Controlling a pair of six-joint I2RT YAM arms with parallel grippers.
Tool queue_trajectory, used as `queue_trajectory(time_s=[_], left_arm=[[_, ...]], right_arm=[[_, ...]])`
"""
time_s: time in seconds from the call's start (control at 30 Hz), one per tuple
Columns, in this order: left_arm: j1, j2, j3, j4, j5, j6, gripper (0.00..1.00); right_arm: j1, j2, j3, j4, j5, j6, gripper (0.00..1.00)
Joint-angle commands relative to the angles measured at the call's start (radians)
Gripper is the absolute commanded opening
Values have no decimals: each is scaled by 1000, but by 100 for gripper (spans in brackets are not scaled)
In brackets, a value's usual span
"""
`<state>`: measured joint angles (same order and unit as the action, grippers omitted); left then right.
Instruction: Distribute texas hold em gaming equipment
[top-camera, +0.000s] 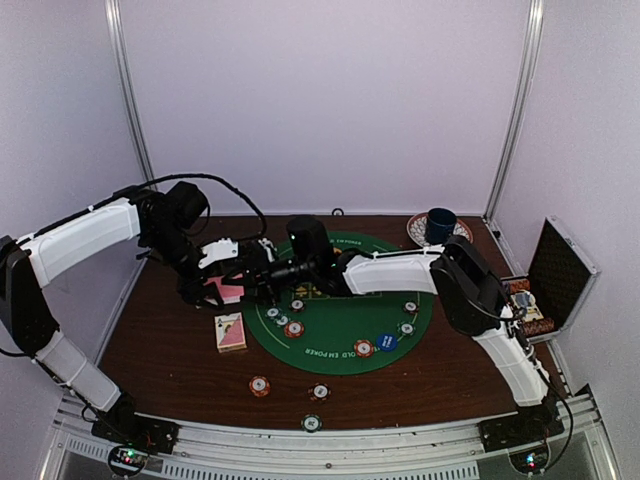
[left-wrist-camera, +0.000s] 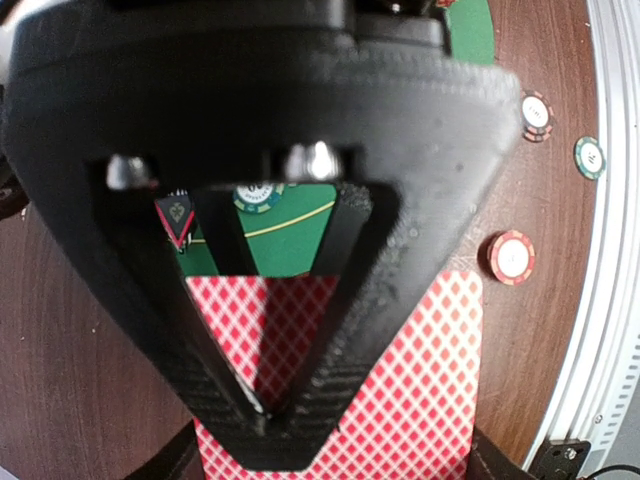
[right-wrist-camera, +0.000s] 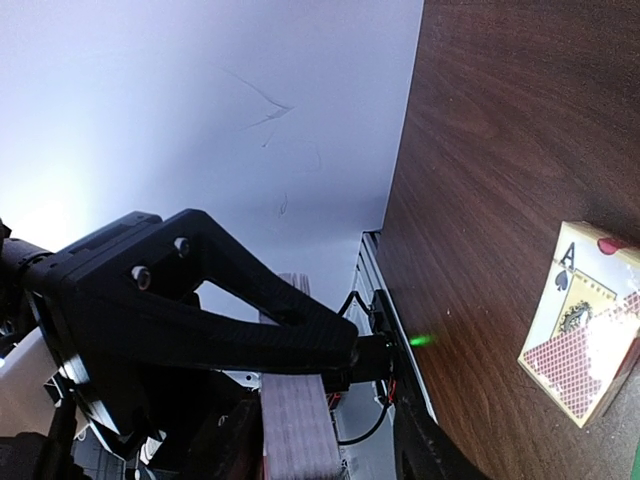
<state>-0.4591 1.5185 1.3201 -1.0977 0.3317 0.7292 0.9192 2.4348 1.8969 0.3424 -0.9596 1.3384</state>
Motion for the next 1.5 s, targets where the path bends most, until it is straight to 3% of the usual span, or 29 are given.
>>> queue_trajectory(time_s=[0.0, 0.17, 0.7, 0.8, 1.0, 1.13, 1.47], left_arm=[[2, -9, -1, 3, 15, 15, 13], [2, -9, -1, 3, 13, 15, 12], [2, 8, 7, 4, 2, 8, 10], [2, 12, 10, 3, -5, 7, 10], [1, 12, 10, 3, -12, 7, 9], [2, 10, 10, 3, -20, 7, 9], [2, 10, 16, 4, -32, 6, 7]], right_arm=[[-15, -66, -33, -65, 23, -51, 44], [-26, -109, -78, -71, 14, -71, 41], [-38, -206, -173, 13, -20, -23, 43], [-40, -208, -182, 21, -25, -13, 37], [-45, -205, -198, 23, -34, -2, 10], [-62, -223, -217, 22, -41, -2, 1], [-227, -353, -313, -125, -52, -141, 0]])
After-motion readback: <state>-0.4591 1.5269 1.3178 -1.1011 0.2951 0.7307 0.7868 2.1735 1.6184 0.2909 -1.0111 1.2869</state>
